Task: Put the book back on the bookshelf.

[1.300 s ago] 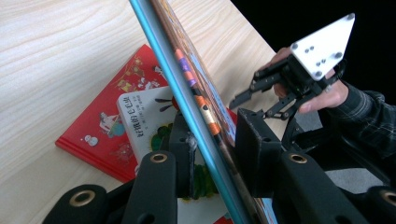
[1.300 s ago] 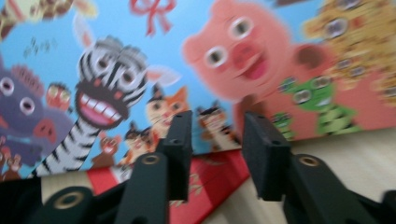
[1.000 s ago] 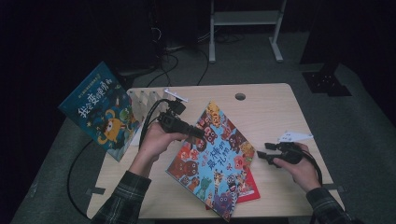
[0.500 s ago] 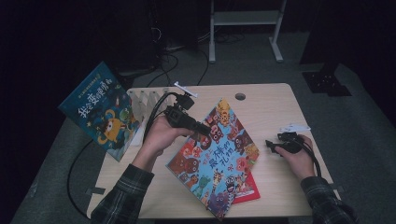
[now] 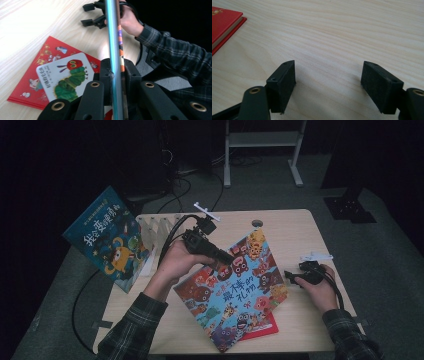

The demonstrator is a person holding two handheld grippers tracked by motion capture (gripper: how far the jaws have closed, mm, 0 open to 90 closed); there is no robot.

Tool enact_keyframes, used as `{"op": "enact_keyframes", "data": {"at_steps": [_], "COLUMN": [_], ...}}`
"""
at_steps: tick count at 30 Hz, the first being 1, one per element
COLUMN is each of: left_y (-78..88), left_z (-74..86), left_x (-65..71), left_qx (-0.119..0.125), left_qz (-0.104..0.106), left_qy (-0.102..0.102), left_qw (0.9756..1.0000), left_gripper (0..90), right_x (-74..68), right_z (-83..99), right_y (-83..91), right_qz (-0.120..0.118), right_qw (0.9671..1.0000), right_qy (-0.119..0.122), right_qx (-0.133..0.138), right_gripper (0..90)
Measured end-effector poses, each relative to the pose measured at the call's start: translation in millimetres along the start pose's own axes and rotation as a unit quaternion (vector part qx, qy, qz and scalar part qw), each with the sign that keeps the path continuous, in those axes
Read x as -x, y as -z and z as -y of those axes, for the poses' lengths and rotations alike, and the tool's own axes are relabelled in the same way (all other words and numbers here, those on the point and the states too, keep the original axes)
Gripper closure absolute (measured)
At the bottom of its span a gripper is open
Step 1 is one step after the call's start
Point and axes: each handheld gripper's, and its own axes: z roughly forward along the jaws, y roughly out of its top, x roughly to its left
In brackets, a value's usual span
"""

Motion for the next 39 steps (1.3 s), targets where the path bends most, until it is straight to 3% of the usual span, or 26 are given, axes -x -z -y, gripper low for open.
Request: {"op": "enact_keyframes", "data": {"at_steps": [10,13,20,21,28,39], "left_y": [5.4,12.3,24.5,28.5,40.5,63.2], "left_z": [-5.0,-7.6,-11.0,-11.4,-9.0,5.2], "left_x": [23.8,31.9,39.2,41.2,38.3,21.6], "left_qx": [-0.012,-0.011,-0.01,-0.01,-0.014,-0.006], "left_qz": [-0.015,-0.027,-0.047,-0.059,-0.085,-0.12], "left_qy": [-0.039,-0.057,-0.073,-0.076,-0.075,-0.054], "left_qw": [0.9991,0.998,0.9962,0.9953,0.9934,0.9913], "left_gripper": [80.8,80.8,80.7,80.7,80.7,80.6], "right_x": [0.0,-0.1,-0.1,0.0,0.2,0.5], "right_z": [0.0,0.0,0.0,0.0,-0.1,-0.4], "right_y": [-0.1,0.0,0.0,0.0,-0.2,-0.5], "right_qz": [0.001,0.001,0.001,0.001,0.002,0.005], "right_qw": [1.0,1.0,1.0,1.0,1.0,1.0], "right_qy": [-0.001,-0.001,-0.001,-0.001,-0.001,-0.005], "right_qx": [0.0,0.0,0.0,0.0,0.0,-0.003], "right_gripper": [26.1,26.1,26.0,25.9,25.0,23.0]}}
